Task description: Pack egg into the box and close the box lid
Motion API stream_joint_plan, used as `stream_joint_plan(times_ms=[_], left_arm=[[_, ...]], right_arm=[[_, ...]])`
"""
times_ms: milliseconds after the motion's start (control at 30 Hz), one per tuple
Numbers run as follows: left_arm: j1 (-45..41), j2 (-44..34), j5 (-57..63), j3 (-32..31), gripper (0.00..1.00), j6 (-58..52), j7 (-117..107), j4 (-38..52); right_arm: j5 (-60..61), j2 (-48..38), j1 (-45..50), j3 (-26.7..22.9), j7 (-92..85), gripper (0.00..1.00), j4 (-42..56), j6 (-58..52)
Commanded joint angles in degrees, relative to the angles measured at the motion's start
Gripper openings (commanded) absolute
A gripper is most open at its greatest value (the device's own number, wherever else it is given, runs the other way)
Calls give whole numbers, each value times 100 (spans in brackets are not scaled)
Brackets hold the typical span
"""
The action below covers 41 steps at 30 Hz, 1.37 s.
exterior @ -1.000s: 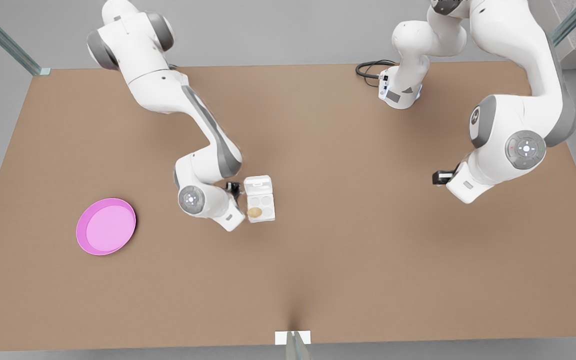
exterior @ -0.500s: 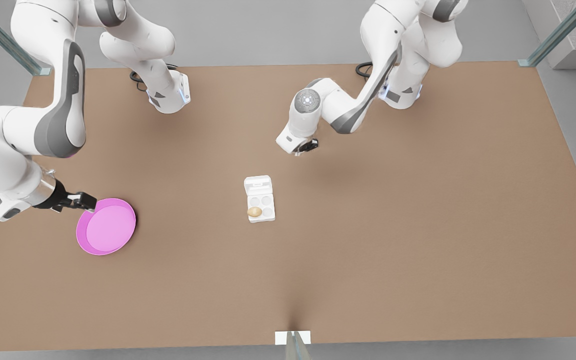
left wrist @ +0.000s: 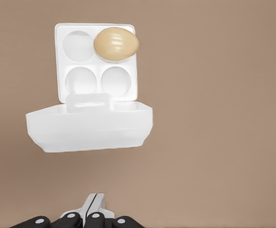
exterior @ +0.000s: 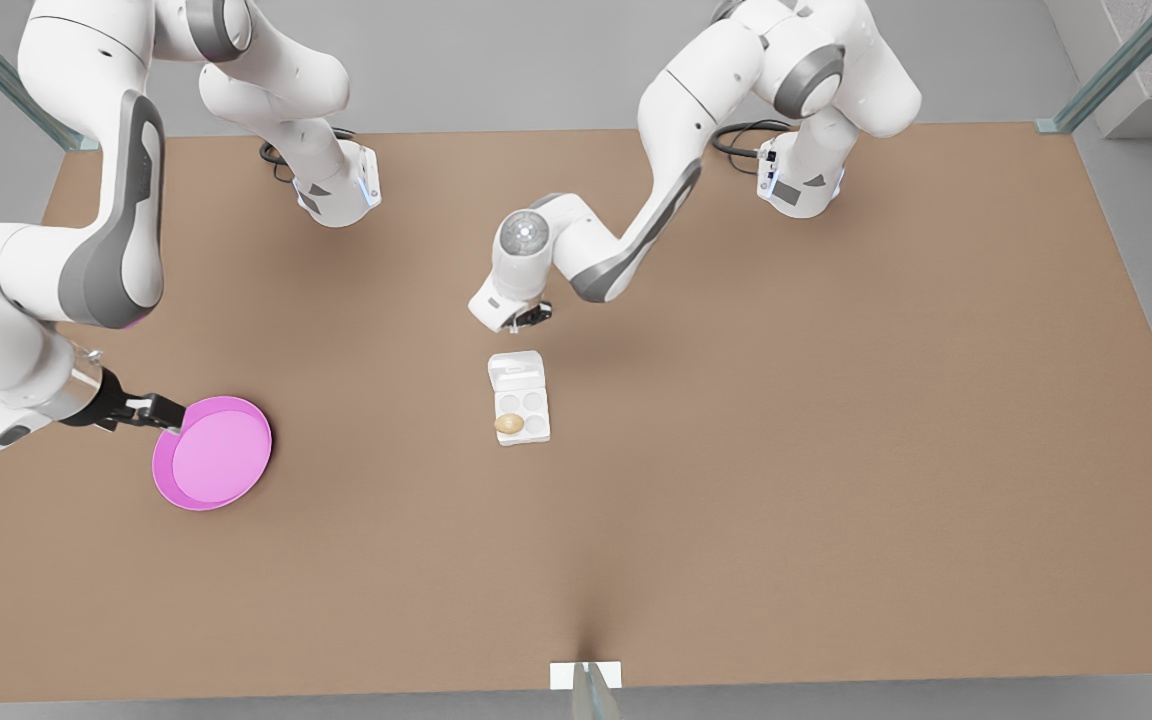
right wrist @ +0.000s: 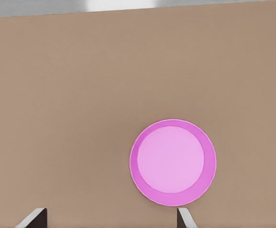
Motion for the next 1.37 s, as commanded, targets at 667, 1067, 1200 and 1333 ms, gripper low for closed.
stream_joint_plan(times_ms=[667, 1067, 1200, 1333], left_arm=[[193, 1214, 103, 290, 21, -105, 241, 1820], [4447, -3338, 965, -61, 100, -4650, 4539, 300], [4755, -3584, 1202, -369, 100, -4852, 4592, 98], [4755, -3567, 1202, -369, 100, -4860, 4574, 98]], right_arm=[[27, 35, 10, 0, 9, 100, 35, 0], [27, 35, 37, 9, 0, 100, 114, -53], [27, 35, 37, 9, 9, 100, 114, -44], [27, 35, 37, 9, 9, 100, 106, -26]])
